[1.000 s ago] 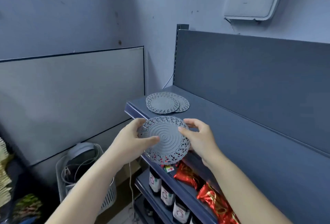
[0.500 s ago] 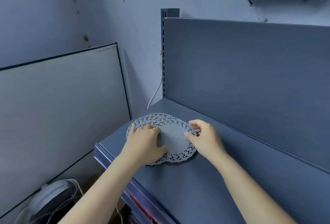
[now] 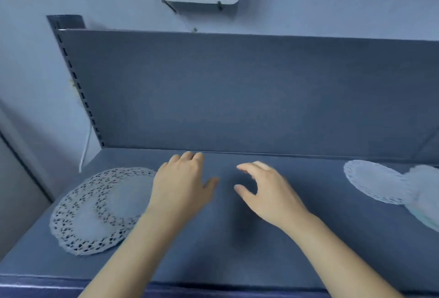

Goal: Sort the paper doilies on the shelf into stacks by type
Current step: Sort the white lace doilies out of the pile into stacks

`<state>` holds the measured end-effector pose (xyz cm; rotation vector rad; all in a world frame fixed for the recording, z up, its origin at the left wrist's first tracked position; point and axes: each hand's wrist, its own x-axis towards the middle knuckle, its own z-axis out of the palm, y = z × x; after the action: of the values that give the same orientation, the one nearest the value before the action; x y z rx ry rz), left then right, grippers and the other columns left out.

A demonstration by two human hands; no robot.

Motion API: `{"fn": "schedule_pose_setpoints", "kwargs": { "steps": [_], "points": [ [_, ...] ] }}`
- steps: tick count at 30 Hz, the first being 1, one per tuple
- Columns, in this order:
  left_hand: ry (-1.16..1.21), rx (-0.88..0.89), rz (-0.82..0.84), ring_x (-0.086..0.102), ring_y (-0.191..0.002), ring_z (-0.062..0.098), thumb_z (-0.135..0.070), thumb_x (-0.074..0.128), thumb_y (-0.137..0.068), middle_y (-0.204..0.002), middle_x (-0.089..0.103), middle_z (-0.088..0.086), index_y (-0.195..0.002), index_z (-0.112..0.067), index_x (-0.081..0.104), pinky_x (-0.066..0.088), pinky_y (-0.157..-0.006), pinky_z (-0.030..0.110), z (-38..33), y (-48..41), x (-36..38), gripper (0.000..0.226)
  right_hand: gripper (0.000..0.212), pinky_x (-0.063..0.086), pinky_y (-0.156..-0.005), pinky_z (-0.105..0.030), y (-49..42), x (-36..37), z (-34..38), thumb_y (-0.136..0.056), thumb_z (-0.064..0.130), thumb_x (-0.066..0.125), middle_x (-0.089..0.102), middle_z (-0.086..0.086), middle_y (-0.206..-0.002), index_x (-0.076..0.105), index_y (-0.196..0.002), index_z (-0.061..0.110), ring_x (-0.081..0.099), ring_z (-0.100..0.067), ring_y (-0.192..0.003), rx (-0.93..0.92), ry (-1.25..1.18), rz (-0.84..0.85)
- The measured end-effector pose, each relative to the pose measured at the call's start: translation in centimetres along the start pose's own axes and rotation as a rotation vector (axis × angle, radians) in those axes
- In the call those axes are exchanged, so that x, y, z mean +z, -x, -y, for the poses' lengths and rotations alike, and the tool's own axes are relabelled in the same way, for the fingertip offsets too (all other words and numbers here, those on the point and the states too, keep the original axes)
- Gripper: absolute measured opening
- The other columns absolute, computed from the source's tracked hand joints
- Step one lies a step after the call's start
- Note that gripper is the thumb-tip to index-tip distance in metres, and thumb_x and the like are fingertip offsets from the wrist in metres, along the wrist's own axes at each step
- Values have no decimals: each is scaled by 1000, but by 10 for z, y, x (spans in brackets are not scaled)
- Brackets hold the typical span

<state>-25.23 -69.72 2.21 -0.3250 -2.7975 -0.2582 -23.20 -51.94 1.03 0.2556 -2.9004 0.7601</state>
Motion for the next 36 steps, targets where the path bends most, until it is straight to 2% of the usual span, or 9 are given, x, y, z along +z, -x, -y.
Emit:
{"fn": "schedule_pose_setpoints", "kwargs": {
  "steps": [4, 6, 10, 13, 17, 21, 26, 33, 36],
  "points": [
    [104, 237, 24, 59, -97, 22, -64, 49, -83, -101, 63, -5, -112, -17, 59, 42, -74, 30, -98, 13, 11, 56, 48, 39, -97, -25, 78, -57, -61, -93, 37, 53, 44, 14, -138, 41, -139, 28, 42, -9, -126, 193, 73, -105],
    [105, 343, 45, 61, -92, 22, -68, 48, -81, -96, 65, -4, -108, -17, 62, 45, -74, 32, -149, 24, 13, 59, 51, 37, -98, -25, 116, -83, -93, -93, 38, 53, 41, 12, -142, 39, -141, 27, 40, -10, -129, 271, 97, -159],
    [88, 470, 103, 56, -108, 20, -68, 44, -84, -111, 61, -5, -120, -21, 55, 42, -88, 31, -249, 48, 22, 60, 53, 40, -98, -29, 185, -127, -155, -92, 40, 54, 41, 10, -141, 38, -141, 27, 41, -13, -129, 368, 117, -222],
    [72, 516, 141, 51, -113, 18, -68, 41, -85, -115, 57, -6, -117, -23, 51, 38, -91, 29, -338, 66, 36, 56, 53, 41, -98, -30, 238, -163, -214, -92, 42, 53, 40, 13, -140, 38, -141, 28, 43, -12, -127, 403, 126, -248],
    [95, 497, 240, 51, -113, 23, -66, 43, -85, -115, 58, -1, -116, -20, 51, 40, -89, 33, -460, 84, 59, 56, 51, 43, -95, -29, 302, -213, -293, -92, 42, 54, 42, 12, -138, 40, -139, 29, 43, -11, -124, 437, 158, -234],
    [99, 439, 290, 51, -115, 26, -58, 45, -89, -118, 57, 4, -121, -16, 49, 42, -88, 35, -536, 83, 78, 53, 49, 41, -96, -28, 332, -247, -347, -92, 40, 54, 42, 13, -138, 42, -138, 28, 41, -11, -127, 445, 141, -196],
    [38, 368, 324, 51, -115, 27, -45, 43, -94, -122, 56, 6, -122, -12, 47, 40, -91, 37, -579, 57, 103, 44, 46, 41, -92, -28, 318, -266, -404, -92, 38, 54, 43, 14, -137, 44, -136, 28, 44, -10, -123, 405, 114, -143],
    [82, 310, 335, 49, -117, 29, -49, 41, -95, -122, 55, 9, -123, -9, 47, 41, -92, 39, -631, -27, 147, 49, 44, 42, -95, -34, 250, -278, -488, -96, 34, 47, 45, 6, -138, 41, -138, 24, 41, -18, -127, 388, 166, -44],
    [74, 243, 419, 48, -119, 29, -57, 54, -85, -124, 54, 8, -124, -11, 46, 41, -95, 38, -648, -67, 164, 61, 49, 39, -101, -38, 216, -287, -529, -98, 38, 42, 40, 1, -144, 34, -144, 21, 37, -23, -131, 441, 213, 40]
  ]
}}
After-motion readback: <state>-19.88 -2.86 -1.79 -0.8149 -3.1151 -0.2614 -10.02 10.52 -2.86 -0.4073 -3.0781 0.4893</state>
